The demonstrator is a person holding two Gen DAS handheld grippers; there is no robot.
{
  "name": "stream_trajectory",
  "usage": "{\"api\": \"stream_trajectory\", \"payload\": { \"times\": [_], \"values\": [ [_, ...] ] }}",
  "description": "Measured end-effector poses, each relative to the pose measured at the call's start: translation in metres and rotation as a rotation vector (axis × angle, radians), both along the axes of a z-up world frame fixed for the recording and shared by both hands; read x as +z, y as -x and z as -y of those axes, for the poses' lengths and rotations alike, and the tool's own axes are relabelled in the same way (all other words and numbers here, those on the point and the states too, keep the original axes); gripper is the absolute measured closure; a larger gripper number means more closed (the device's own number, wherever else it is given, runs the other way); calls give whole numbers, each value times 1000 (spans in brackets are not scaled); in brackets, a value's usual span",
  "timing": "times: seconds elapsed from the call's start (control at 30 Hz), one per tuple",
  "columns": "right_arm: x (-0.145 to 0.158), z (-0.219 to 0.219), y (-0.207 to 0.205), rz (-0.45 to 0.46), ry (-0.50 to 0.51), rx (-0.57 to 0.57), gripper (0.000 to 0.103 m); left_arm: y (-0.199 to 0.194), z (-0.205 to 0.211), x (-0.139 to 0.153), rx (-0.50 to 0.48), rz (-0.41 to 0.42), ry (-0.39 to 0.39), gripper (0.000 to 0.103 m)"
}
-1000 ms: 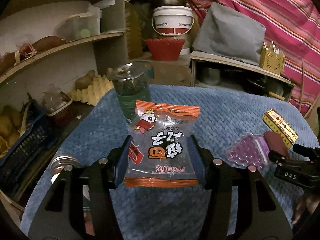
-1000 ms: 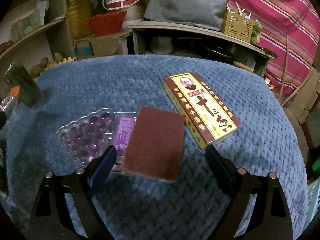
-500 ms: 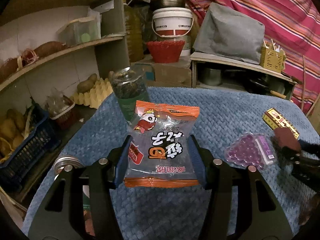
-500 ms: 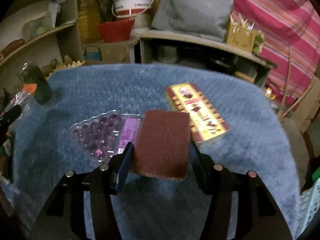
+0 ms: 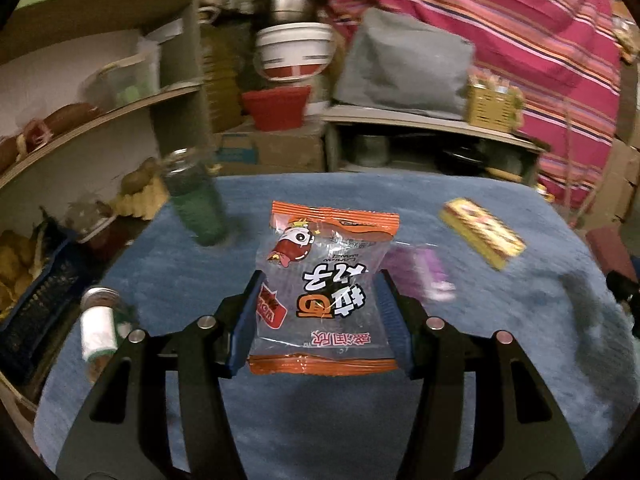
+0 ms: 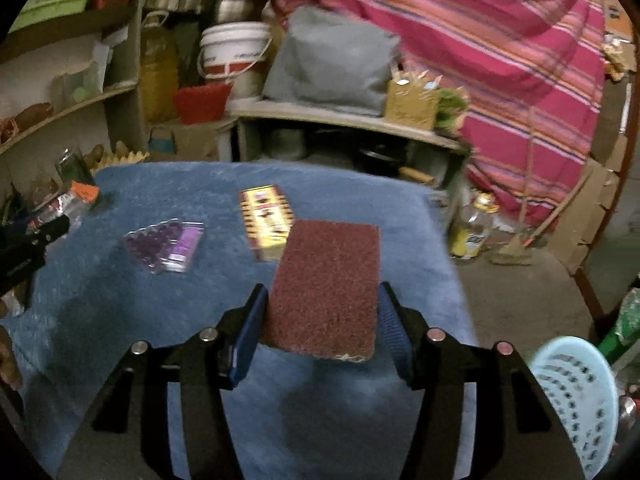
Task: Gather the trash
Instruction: 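Carry the snack bag and brown pad over the basket with both grippers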
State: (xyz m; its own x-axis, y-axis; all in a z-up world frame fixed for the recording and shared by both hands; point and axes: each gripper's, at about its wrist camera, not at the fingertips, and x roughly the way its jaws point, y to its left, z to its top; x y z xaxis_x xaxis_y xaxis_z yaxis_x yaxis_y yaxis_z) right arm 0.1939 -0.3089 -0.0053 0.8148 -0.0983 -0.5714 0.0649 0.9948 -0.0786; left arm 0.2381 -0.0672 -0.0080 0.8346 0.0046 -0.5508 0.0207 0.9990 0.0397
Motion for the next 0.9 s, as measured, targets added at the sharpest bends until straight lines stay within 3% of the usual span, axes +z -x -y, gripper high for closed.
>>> {"api": "stream_trajectory", "payload": {
  "times": [0.2, 0.4, 0.5, 0.63, 0.9],
  "values": [
    [17, 75, 64, 42, 36, -125, 47, 30, 83, 6, -141, 13, -2, 48],
    [8, 160, 116, 28, 12, -276, 47, 62, 184, 4, -325, 3, 39, 48],
    [1, 192, 137, 23, -1, -332, 47, 82, 235, 0, -420, 3, 18, 48],
    [-8, 223, 153, 19, -9, -380, 47, 106, 295, -7, -536, -5, -2, 48],
    [-22, 273, 175, 10, -48, -458, 47, 139, 372, -16, -712, -27, -15, 47]
  ]
}}
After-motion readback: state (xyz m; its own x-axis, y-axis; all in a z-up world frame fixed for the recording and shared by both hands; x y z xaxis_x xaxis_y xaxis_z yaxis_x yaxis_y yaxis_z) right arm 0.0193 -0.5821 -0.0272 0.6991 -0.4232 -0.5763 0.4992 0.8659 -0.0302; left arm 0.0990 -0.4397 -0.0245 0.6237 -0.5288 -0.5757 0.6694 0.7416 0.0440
